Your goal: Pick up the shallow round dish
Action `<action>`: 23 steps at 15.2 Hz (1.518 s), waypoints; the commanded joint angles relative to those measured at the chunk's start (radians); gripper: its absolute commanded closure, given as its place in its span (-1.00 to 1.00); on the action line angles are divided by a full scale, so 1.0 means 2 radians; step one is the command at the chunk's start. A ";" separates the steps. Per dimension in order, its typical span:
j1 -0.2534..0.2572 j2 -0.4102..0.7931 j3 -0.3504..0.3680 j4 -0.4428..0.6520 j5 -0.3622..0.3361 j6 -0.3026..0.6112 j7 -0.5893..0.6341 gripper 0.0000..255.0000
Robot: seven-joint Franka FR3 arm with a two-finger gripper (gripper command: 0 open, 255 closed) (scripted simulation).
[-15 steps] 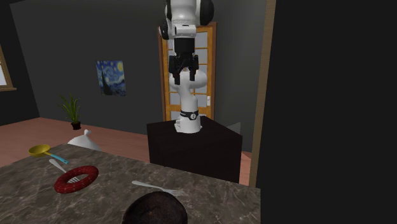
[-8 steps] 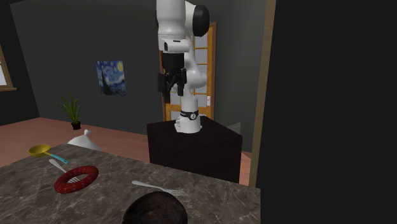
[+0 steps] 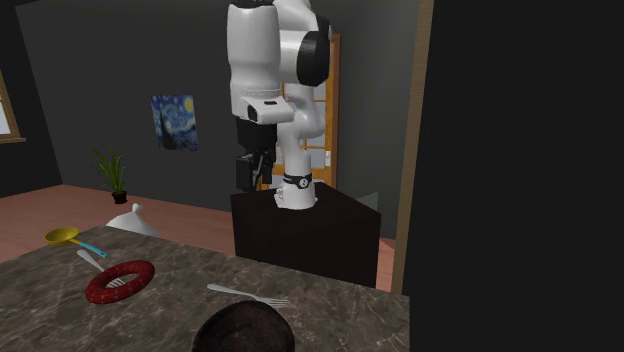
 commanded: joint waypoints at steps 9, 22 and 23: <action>-0.082 0.228 0.059 0.189 0.092 0.002 -0.191 -1.00; -0.168 0.489 0.134 0.526 0.102 -0.068 -0.298 -1.00; -0.168 0.493 0.135 0.527 0.103 -0.065 -0.297 -1.00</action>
